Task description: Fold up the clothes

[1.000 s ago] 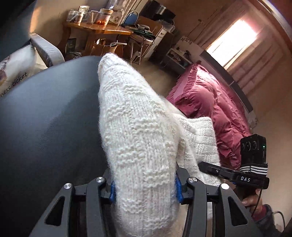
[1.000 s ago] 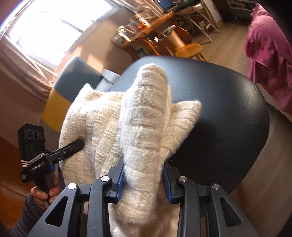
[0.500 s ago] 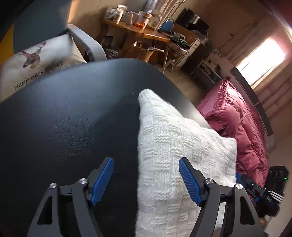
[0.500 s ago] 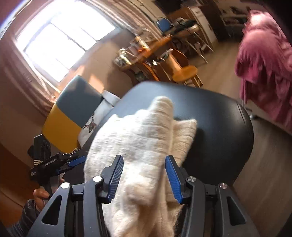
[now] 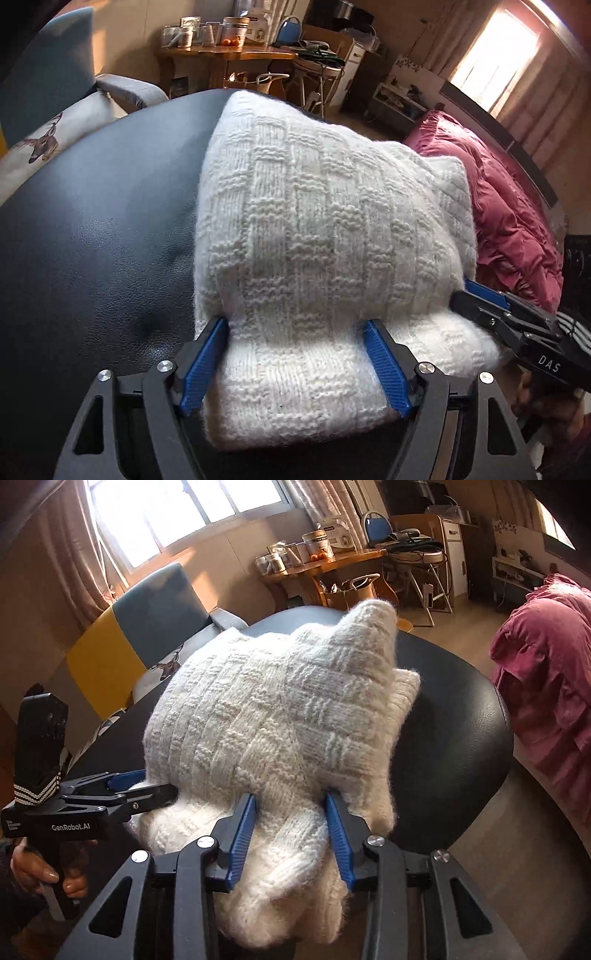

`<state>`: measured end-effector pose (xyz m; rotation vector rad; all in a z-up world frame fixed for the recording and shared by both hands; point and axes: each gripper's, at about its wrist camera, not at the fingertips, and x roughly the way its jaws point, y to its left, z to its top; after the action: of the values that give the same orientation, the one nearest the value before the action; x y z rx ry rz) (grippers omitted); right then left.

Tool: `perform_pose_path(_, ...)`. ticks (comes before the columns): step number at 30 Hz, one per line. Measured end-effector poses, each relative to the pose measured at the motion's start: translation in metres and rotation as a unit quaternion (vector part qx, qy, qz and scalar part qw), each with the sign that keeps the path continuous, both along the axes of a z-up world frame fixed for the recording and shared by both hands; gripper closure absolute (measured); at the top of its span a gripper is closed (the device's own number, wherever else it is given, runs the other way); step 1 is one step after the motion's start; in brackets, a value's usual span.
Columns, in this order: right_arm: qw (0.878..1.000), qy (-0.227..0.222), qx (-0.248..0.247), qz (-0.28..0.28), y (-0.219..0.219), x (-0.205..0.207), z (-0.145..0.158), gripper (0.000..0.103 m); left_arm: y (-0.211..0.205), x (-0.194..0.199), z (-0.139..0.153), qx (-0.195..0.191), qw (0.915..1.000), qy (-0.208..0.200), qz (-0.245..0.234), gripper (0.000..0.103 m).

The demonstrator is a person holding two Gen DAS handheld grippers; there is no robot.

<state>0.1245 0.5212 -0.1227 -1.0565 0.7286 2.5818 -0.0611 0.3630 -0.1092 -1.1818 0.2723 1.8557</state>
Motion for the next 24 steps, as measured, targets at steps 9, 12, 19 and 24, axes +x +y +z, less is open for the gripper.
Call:
perform_pose_path(9,0.996,0.043,0.049,-0.059,-0.036,0.011,0.061,0.036,-0.036,0.030,0.072,0.006,0.9844,0.145,0.099,0.009)
perform_pose_path(12,0.993,0.051,0.077,-0.074,-0.056,0.008,0.079,0.018,-0.047,0.048,0.094,0.024,0.9783,0.175,0.108,0.002)
perform_pose_path(19,0.990,0.017,0.118,-0.072,-0.080,-0.009,0.089,0.018,-0.059,0.074,0.119,0.018,0.9777,0.187,0.093,0.001)
perform_pose_path(24,0.992,0.008,0.111,-0.054,-0.086,-0.015,0.085,0.018,-0.061,0.091,0.130,0.006,0.9700,0.225,0.092,0.001)
